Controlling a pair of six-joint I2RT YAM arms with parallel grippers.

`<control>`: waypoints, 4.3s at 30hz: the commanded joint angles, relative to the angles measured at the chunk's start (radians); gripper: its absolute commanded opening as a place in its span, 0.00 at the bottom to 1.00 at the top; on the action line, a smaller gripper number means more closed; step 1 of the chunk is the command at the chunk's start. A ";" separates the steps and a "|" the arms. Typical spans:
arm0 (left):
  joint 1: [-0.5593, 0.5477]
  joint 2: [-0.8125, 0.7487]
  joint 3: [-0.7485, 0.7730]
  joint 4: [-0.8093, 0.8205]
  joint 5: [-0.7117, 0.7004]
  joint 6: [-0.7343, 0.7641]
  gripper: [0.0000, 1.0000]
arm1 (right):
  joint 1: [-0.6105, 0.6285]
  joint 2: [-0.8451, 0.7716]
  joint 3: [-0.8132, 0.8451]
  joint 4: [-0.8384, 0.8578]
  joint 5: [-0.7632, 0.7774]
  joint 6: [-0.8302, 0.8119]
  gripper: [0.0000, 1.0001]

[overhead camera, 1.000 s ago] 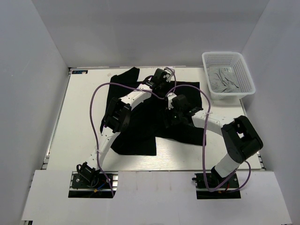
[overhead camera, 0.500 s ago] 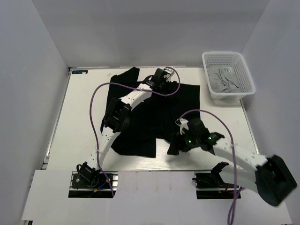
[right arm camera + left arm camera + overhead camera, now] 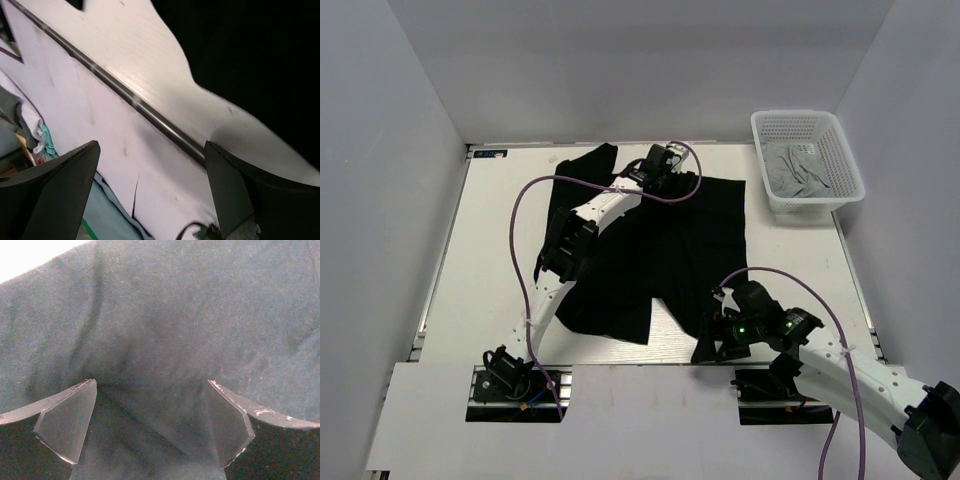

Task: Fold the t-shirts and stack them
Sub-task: Flatten out the tshirt

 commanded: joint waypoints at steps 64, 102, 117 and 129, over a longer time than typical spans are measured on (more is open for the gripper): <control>0.266 -0.950 -1.102 0.189 0.033 -0.156 1.00 | -0.385 0.892 0.829 0.336 0.388 -0.449 0.90; -0.114 -1.420 -1.698 -0.401 0.082 -0.666 1.00 | -0.357 0.487 0.387 0.349 0.554 -0.237 0.90; -0.094 -1.400 -1.323 -0.434 -0.421 -0.651 1.00 | -0.357 0.485 0.370 0.431 0.471 -0.288 0.90; 0.007 -0.889 -0.970 -0.337 -0.635 -0.503 1.00 | -0.357 0.674 0.427 0.434 0.517 -0.254 0.90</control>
